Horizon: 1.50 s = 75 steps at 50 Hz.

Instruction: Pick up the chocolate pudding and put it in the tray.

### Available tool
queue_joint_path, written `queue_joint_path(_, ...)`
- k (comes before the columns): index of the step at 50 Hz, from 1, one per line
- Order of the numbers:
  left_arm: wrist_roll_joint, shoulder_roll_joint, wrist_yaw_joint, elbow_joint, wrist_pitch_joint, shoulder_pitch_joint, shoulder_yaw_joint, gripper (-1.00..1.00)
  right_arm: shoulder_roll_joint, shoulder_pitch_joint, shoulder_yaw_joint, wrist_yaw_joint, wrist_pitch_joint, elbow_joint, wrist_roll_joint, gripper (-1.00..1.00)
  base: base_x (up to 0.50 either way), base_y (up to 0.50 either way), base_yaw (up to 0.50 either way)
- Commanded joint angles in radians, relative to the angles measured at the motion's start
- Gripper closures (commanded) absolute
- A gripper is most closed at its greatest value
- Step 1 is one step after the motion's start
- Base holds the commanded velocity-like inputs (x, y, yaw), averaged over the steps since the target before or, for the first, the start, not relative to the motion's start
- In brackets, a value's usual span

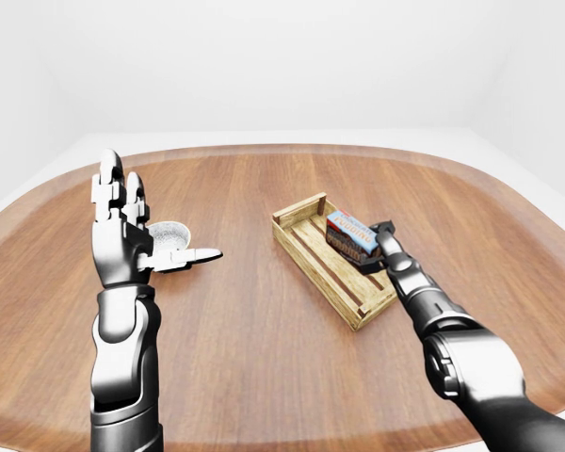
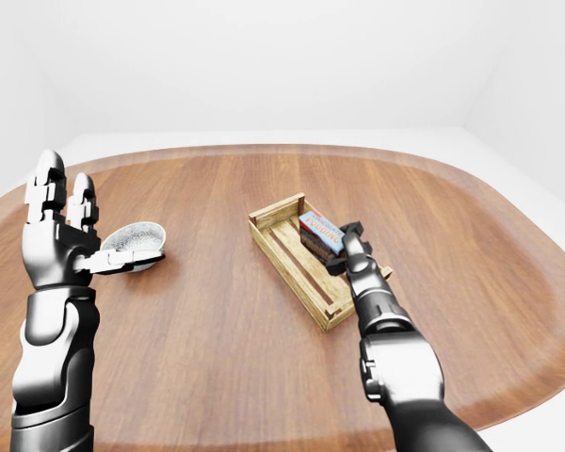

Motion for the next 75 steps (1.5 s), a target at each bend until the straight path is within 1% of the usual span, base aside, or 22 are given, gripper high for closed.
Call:
queue_joint_path(1,-0.037,-0.005,-0.009,0.004,0.0,-0.001,0.012,-1.0,0.007,0.007,-0.009,-0.021,0.0,0.01,0.057,1.0,0.0,0.0,0.0)
queue_joint_path(4,-0.037,-0.005,-0.009,0.005,0.0,-0.001,0.012,-1.0,0.012,0.026,-0.011,-0.033,0.0,0.02,0.057,1.0,0.0,0.0,0.0)
queue_joint_path(9,-0.037,-0.005,-0.009,0.005,0.0,-0.001,0.012,-1.0,0.007,0.011,-0.01,-0.021,0.0,0.009,0.058,1.0,0.0,0.0,0.0)
queue_joint_path(16,-0.037,-0.005,-0.009,0.004,0.0,-0.001,0.012,-1.0,0.013,0.028,-0.011,-0.028,0.0,0.02,0.058,1.0,0.0,0.0,0.0)
queue_joint_path(19,-0.038,-0.005,-0.009,0.005,0.0,-0.001,0.012,-1.0,0.019,0.047,-0.012,-0.04,-0.009,0.03,0.056,1.0,0.0,0.0,0.0)
queue_joint_path(20,-0.038,-0.005,-0.009,0.004,0.0,-0.001,0.012,-1.0,0.015,0.031,-0.012,-0.029,0.0,0.019,0.057,1.0,0.0,0.0,0.0)
queue_joint_path(35,-0.038,-0.005,-0.009,0.004,0.0,-0.001,0.012,-1.0,0.013,0.026,-0.011,-0.025,0.0,0.019,0.055,1.0,0.0,0.0,0.0)
queue_joint_path(36,-0.037,-0.004,-0.009,0.004,0.0,-0.001,0.012,-1.0,0.018,0.042,-0.012,-0.036,0.0,0.029,0.055,1.0,0.0,0.0,0.0)
queue_joint_path(43,-0.037,-0.005,-0.009,0.004,0.0,-0.001,0.012,-1.0,0.013,0.029,-0.012,-0.026,0.0,0.02,0.054,1.0,0.0,0.0,0.0)
queue_joint_path(44,-0.037,-0.005,-0.01,0.005,0.0,-0.001,0.012,-1.0,0.018,0.043,-0.012,-0.036,0.0,0.029,0.053,1.0,0.0,0.0,0.0)
queue_joint_path(48,-0.037,-0.005,-0.01,0.005,0.0,-0.001,0.012,-1.0,0.013,0.026,-0.012,-0.025,0.0,0.02,0.054,1.0,0.0,0.0,0.0)
queue_joint_path(49,-0.038,-0.005,-0.009,0.004,0.0,-0.001,0.012,-1.0,0.014,0.027,-0.01,-0.025,0.0,0.019,0.053,0.92,0.0,0.0,0.0)
queue_joint_path(50,-0.037,-0.005,-0.009,0.004,0.0,-0.001,0.012,-1.0,0.014,0.026,-0.01,-0.024,0.0,0.018,0.052,0.39,0.0,0.0,0.0)
queue_joint_path(51,-0.038,-0.005,-0.009,0.004,0.0,-0.001,0.012,-1.0,0.015,0.028,-0.008,-0.025,0.0,0.02,0.05,-0.68,0.0,0.0,0.0)
queue_joint_path(52,-0.038,-0.005,-0.009,0.004,0.0,-0.001,0.012,-1.0,0.015,0.026,-0.01,-0.023,0.0,0.018,0.053,-1.0,0.0,0.0,0.0)
queue_joint_path(63,-0.037,-0.005,-0.01,0.005,0.0,-0.001,0.012,-1.0,0.014,0.023,-0.01,-0.019,0.0,0.017,0.054,-1.0,0.0,0.0,0.0)
queue_joint_path(68,-0.039,-0.005,-0.008,0.002,0.0,-0.003,0.012,-1.0,0.023,0.048,-0.012,-0.038,0.0,0.031,0.052,-1.0,0.0,0.0,0.0)
queue_joint_path(75,-0.039,-0.004,-0.007,0.007,0.0,-0.003,0.012,-1.0,0.01,0.0,-0.008,-0.021,0.0,-0.012,0.056,-1.0,0.0,0.0,0.0)
